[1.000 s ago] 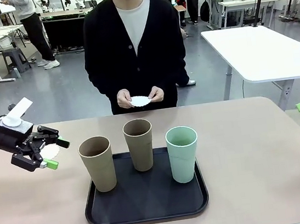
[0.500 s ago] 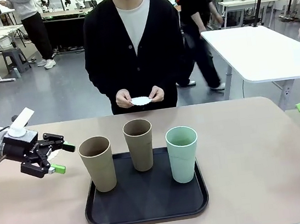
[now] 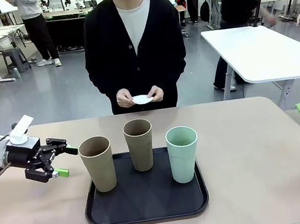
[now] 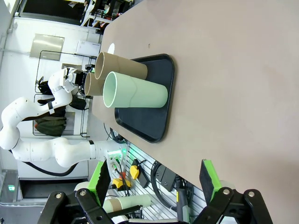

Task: Place coasters on the table and set cups on them.
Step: Pick up one Reusable plastic cup and place it on a coaster set by the human.

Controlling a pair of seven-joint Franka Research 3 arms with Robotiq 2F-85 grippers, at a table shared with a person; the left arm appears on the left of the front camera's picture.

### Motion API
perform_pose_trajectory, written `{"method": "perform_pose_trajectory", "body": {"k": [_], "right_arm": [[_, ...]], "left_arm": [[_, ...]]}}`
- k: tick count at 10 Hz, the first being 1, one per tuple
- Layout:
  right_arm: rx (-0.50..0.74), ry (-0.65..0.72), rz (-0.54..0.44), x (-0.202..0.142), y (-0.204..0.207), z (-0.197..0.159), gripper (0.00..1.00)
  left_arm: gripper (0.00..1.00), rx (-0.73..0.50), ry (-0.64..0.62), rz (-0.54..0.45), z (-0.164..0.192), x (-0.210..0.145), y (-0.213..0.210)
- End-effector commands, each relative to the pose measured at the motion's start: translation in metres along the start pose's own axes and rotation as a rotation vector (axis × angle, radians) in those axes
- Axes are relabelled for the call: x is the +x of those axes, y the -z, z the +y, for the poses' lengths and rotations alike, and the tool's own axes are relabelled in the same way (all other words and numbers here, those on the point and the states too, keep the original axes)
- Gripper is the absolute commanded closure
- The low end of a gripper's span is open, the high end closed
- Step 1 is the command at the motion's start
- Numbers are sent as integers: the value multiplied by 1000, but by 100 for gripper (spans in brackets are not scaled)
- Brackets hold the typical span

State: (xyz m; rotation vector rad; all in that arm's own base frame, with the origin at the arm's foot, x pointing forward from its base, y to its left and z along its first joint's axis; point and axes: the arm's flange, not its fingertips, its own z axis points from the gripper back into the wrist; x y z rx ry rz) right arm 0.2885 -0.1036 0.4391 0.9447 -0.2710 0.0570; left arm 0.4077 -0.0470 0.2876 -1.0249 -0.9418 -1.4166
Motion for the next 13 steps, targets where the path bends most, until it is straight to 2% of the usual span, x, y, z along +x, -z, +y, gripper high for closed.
{"method": "perform_pose_trajectory", "body": {"k": [1, 6, 13], "right_arm": [[10, -1, -4, 0, 0, 0, 0], [10, -1, -4, 0, 0, 0, 0], [10, -1, -4, 0, 0, 0, 0]], "left_arm": [[0, 23, -5, -30, 13, -3, 11], [0, -12, -44, -22, 19, -9, 40], [0, -39, -28, -9, 20, -8, 70]]}}
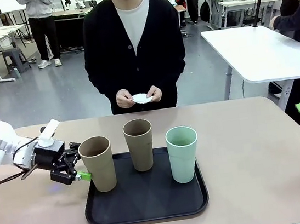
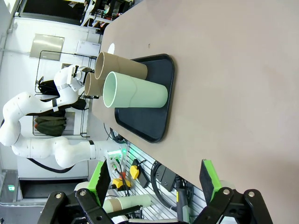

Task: Place coasters on the table and set cups on them.
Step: Pick up one Reusable plastic cup and place it on a coaster set by the human.

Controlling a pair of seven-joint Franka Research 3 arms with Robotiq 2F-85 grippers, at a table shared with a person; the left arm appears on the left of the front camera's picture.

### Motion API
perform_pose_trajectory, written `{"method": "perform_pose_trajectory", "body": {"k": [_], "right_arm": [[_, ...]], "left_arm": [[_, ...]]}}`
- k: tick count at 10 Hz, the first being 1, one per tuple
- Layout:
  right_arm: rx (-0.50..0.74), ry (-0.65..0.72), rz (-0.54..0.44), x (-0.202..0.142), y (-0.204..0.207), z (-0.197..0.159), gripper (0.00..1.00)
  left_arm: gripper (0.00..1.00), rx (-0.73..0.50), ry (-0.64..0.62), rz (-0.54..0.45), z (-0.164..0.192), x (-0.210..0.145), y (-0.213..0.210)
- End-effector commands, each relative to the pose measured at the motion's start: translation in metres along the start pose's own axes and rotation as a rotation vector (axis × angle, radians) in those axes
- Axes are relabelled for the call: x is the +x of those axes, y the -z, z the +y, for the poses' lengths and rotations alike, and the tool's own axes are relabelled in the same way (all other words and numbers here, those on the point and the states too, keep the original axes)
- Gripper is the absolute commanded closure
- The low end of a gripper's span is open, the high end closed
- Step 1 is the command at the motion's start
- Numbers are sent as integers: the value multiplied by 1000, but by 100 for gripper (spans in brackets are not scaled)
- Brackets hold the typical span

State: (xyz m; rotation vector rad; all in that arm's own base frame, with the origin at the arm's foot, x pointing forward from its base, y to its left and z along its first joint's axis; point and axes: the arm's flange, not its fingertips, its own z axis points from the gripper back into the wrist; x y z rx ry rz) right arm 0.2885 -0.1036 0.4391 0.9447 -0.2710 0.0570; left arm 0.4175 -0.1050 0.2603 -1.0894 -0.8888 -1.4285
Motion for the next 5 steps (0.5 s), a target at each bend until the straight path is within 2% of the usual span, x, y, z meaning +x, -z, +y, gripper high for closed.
{"method": "perform_pose_trajectory", "body": {"k": [1, 5], "right_arm": [[10, -1, -4, 0, 0, 0, 0], [10, -1, -4, 0, 0, 0, 0]], "left_arm": [[0, 25, 4, -4, 5, 2, 9], [0, 4, 51, -37, 3, 6, 26]]}}
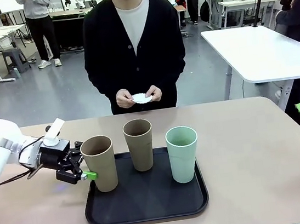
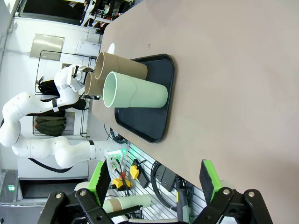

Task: Place coasters on the table and set cups on them.
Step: Pick up one Reusable plastic cup and place it on a coaster set by the human.

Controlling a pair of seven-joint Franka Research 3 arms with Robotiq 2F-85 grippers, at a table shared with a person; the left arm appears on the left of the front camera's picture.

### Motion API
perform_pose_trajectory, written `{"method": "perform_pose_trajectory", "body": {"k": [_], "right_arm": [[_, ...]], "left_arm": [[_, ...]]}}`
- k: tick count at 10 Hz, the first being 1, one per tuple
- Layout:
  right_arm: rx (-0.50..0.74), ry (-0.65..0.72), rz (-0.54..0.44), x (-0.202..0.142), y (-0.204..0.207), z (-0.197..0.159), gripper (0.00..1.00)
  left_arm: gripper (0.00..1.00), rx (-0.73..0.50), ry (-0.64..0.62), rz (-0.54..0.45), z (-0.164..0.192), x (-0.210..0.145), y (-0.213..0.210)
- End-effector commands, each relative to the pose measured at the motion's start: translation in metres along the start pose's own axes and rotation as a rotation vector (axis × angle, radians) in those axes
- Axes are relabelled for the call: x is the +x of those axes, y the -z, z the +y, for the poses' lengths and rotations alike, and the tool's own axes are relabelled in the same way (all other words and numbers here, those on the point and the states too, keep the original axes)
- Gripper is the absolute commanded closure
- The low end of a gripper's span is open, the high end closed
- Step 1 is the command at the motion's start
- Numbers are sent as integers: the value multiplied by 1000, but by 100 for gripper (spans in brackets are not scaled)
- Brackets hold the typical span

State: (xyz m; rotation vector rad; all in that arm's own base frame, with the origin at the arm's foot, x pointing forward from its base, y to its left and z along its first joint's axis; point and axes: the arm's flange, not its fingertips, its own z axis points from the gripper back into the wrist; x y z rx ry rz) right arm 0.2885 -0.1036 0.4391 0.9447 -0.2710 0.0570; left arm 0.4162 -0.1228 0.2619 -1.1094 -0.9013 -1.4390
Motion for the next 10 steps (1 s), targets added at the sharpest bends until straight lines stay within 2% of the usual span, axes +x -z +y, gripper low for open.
{"method": "perform_pose_trajectory", "body": {"k": [1, 2, 3, 4, 5, 7, 8, 9, 10], "right_arm": [[10, -1, -4, 0, 0, 0, 0], [10, -1, -4, 0, 0, 0, 0], [10, -1, -4, 0, 0, 0, 0], [10, -1, -4, 0, 0, 0, 0], [10, -1, -4, 0, 0, 0, 0], [10, -1, -4, 0, 0, 0, 0], [10, -1, -4, 0, 0, 0, 0], [10, -1, -4, 0, 0, 0, 0], [10, -1, -4, 0, 0, 0, 0]], "left_arm": [[0, 13, 39, -14, 2, 1, 13], [0, 2, 51, -13, 0, 1, 18], [56, -4, 60, -11, 0, 0, 19], [56, -10, 61, -11, 0, -1, 19], [100, -14, 62, -12, -1, -1, 19], [100, -28, 75, -6, -8, 1, 19], [71, -32, 82, -1, -11, 3, 18], [71, -32, 97, 11, -17, 7, 17], [100, -40, 110, 19, -27, 17, 15]]}}
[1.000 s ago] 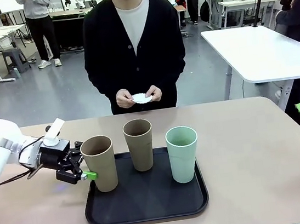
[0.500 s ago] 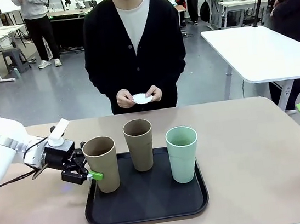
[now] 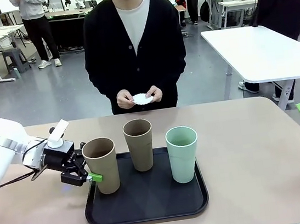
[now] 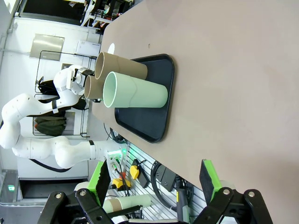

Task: Place coasters on the table and set cups on them.
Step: Pick up one Reusable plastic cup and place it on a coaster set by the human.

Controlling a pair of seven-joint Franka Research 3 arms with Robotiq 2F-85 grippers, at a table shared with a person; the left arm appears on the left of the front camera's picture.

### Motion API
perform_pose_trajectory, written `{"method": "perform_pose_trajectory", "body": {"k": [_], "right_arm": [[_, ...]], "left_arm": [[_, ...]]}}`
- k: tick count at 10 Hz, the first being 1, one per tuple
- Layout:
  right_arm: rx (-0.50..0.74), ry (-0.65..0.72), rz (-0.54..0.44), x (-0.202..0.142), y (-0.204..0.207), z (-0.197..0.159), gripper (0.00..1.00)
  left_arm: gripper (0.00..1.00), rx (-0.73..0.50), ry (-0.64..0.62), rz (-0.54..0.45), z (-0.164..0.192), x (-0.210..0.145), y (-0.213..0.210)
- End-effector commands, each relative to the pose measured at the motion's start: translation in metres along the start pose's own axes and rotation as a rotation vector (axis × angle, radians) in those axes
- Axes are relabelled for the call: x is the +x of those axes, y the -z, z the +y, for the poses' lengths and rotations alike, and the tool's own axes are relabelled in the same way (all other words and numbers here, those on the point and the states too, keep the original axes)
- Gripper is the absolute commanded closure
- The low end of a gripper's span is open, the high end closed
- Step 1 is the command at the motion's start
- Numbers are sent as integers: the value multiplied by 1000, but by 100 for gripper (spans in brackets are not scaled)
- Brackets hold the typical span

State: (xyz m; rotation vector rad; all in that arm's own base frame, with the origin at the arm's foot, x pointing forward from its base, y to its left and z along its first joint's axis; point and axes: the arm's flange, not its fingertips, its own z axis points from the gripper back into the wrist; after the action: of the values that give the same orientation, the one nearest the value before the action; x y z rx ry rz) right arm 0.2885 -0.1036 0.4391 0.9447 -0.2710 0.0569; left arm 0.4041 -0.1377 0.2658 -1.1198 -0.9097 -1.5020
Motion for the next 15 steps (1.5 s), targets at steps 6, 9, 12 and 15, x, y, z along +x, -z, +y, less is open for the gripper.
{"method": "perform_pose_trajectory", "body": {"k": [6, 9, 12, 15], "right_arm": [[10, -1, -4, 0, 0, 0, 0], [10, -1, -4, 0, 0, 0, 0], [10, -1, -4, 0, 0, 0, 0], [10, -1, -4, 0, 0, 0, 0]], "left_arm": [[73, 126, 67, 22, -44, 109, -87], [73, 201, 83, -18, -44, 128, -118], [73, 207, 96, 4, -44, 125, -123], [73, 207, 96, 4, -44, 125, -123]]}}
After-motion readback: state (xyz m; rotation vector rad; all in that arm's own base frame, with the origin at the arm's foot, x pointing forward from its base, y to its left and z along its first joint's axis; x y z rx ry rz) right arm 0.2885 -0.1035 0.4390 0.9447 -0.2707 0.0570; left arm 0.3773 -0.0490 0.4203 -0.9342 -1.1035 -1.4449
